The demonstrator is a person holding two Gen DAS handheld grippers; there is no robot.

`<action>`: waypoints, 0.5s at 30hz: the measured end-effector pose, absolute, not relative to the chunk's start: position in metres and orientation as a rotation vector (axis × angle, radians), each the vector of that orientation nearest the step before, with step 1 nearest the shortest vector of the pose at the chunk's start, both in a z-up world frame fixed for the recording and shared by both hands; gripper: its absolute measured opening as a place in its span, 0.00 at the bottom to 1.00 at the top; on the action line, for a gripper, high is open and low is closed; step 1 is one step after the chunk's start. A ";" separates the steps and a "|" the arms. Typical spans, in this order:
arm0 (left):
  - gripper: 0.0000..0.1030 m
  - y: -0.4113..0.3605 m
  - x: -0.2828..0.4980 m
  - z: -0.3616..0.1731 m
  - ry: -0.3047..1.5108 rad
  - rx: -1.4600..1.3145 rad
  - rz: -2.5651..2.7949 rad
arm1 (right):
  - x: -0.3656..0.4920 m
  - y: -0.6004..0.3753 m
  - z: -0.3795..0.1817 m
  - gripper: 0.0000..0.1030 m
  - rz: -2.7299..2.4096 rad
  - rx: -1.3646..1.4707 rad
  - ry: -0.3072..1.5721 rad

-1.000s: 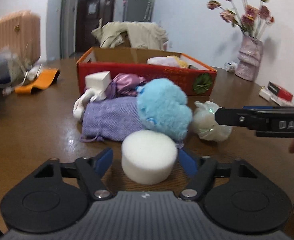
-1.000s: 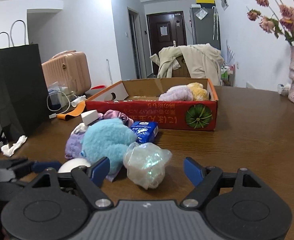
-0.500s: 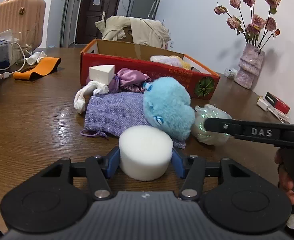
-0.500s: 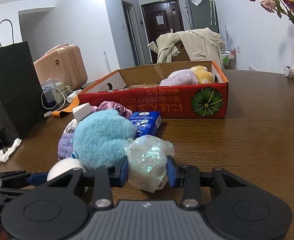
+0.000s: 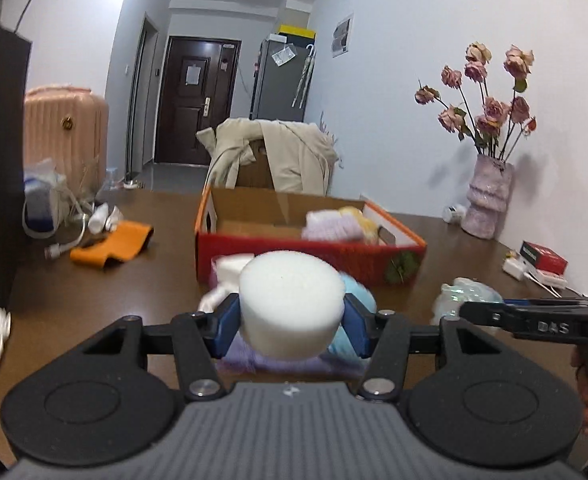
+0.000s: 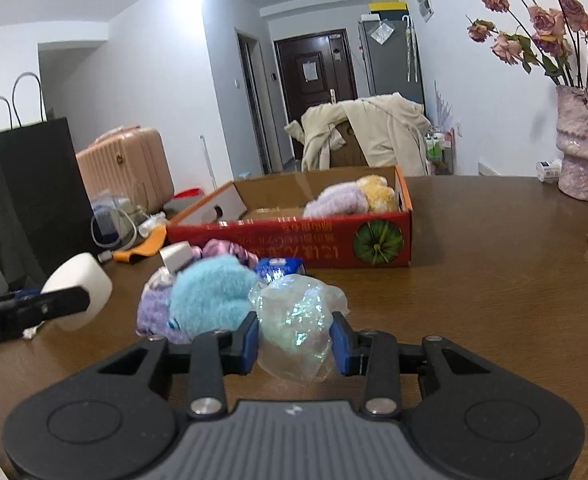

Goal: Organize soft objects
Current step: 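Carry the plastic bag and foam cylinder into the box and open both grippers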

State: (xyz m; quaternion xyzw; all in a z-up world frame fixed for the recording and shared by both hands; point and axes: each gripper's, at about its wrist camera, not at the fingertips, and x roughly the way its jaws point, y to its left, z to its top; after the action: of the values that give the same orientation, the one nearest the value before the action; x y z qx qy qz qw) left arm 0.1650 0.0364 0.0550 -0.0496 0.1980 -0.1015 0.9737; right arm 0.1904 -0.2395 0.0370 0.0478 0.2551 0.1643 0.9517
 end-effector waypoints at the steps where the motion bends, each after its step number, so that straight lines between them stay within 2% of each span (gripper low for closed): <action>1: 0.53 0.039 0.177 0.061 0.394 -0.096 -0.209 | 0.196 -0.237 0.042 0.35 0.344 0.078 0.505; 5: 0.53 0.052 0.256 0.092 0.379 -0.107 -0.242 | 0.248 -0.231 0.070 0.35 0.413 0.027 0.478; 9: 0.54 0.053 0.368 0.108 0.487 -0.122 -0.250 | 0.343 -0.215 0.095 0.35 0.486 0.014 0.517; 15: 0.54 0.028 0.519 0.077 0.716 -0.044 -0.180 | 0.520 -0.166 0.075 0.35 0.500 0.014 0.716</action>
State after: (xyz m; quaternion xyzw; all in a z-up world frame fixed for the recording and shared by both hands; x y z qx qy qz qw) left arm 0.5185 0.0281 0.0771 -0.0216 0.3500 -0.0881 0.9324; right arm 0.5200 -0.1659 0.0750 0.0069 0.3467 0.2421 0.9062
